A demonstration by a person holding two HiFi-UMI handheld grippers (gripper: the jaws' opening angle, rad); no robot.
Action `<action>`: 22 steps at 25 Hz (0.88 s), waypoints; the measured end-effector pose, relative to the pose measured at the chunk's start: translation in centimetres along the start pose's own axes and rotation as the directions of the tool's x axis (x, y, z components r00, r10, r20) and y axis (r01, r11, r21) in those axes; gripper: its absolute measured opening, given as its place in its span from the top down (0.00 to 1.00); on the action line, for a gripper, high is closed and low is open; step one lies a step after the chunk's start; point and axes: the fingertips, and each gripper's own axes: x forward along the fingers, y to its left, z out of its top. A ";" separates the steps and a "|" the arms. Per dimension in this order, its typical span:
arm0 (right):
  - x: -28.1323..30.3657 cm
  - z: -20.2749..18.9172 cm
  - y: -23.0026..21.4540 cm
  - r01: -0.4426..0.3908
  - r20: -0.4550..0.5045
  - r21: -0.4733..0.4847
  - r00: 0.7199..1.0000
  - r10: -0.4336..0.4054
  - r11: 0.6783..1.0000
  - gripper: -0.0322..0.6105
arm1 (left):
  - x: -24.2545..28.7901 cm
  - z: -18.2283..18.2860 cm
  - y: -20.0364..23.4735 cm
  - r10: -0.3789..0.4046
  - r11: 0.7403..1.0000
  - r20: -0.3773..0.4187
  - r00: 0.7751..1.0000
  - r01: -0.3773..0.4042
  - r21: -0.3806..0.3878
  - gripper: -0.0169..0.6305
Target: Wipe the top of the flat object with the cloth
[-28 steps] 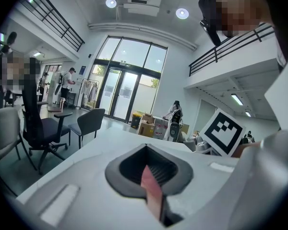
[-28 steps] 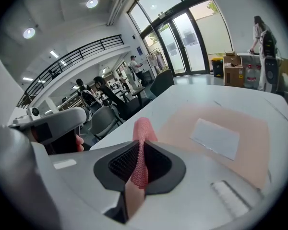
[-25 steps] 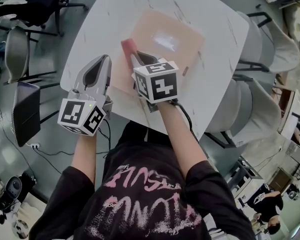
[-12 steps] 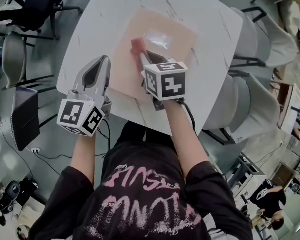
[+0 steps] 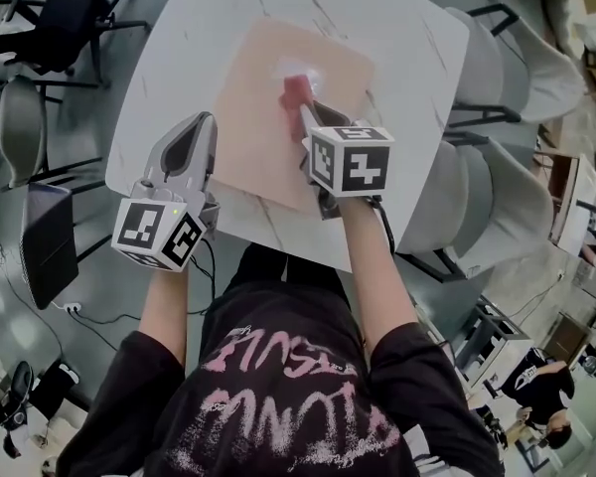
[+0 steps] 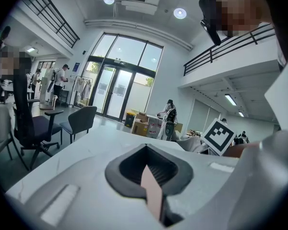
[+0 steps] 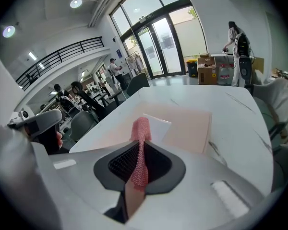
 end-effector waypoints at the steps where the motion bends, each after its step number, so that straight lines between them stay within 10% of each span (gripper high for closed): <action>1: -0.2 0.0 -0.4 0.007 0.000 0.003 1.000 -0.007 1.000 0.87 | 0.1 0.0 -0.1 -0.003 1.000 -0.001 1.000 0.003 0.000 0.97; 22: -3.9 -0.6 -7.2 0.122 0.027 0.083 0.992 -0.125 0.989 0.87 | 2.7 -0.3 -3.6 -0.072 0.997 -0.013 0.997 0.072 0.008 0.97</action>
